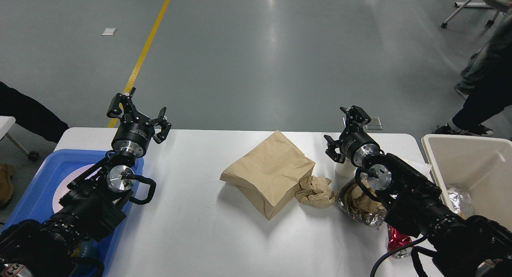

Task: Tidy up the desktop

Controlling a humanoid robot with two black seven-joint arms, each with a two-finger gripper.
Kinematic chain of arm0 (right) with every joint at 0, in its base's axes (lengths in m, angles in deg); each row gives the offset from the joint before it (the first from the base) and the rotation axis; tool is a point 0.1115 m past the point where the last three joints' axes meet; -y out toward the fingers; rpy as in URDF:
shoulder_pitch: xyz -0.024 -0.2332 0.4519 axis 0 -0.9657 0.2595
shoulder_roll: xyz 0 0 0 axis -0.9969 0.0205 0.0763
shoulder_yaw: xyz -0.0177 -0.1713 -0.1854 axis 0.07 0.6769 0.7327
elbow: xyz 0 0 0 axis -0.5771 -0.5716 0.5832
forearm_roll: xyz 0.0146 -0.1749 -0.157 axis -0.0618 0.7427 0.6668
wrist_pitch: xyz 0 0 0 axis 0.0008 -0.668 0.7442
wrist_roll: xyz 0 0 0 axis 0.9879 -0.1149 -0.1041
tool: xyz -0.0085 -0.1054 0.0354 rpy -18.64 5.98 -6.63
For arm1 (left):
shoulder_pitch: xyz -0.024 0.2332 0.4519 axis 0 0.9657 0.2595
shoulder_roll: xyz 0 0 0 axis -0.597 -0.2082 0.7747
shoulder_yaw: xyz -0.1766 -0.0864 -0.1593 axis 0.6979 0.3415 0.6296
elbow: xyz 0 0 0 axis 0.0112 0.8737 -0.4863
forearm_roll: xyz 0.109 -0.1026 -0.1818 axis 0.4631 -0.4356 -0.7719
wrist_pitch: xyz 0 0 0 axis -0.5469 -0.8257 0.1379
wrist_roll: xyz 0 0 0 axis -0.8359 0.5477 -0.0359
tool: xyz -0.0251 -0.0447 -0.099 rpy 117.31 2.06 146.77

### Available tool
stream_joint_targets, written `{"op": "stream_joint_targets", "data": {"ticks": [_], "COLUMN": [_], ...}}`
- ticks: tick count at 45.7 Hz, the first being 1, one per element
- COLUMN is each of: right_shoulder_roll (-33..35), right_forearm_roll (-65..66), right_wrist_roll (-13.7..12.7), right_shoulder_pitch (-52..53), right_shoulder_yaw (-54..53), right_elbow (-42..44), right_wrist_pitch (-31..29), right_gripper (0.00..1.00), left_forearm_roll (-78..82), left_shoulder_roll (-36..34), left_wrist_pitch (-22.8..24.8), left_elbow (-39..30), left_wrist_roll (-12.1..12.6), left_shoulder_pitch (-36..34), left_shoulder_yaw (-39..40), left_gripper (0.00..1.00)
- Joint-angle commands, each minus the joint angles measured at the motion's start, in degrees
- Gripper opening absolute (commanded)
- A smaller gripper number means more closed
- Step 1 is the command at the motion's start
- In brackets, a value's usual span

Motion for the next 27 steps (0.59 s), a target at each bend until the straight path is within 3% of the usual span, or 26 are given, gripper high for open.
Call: {"op": "stream_joint_targets", "data": {"ticks": [1, 27], "right_shoulder_roll": [0.65, 0.74], "right_forearm_roll": [0.00, 0.00], "right_wrist_roll": [-0.01, -0.27], "right_shoulder_pitch": [4.32, 9.16], "right_shoulder_yaw": [0.09, -0.09], "right_elbow": [0.08, 0.34], "right_wrist_pitch": [0.24, 0.68], "right_gripper": [1.00, 1.00], "left_forearm_roll": [0.01, 0.01], "left_shoulder_roll": [0.00, 0.00], "left_wrist_pitch": [0.00, 0.00], "left_elbow": [0.00, 0.00], "left_wrist_roll": [0.00, 0.00], "left_shoulder_pitch": [-0.05, 0.03], "left_shoulder_yaw": [0.00, 0.00], "left_gripper": [0.96, 0.96]}}
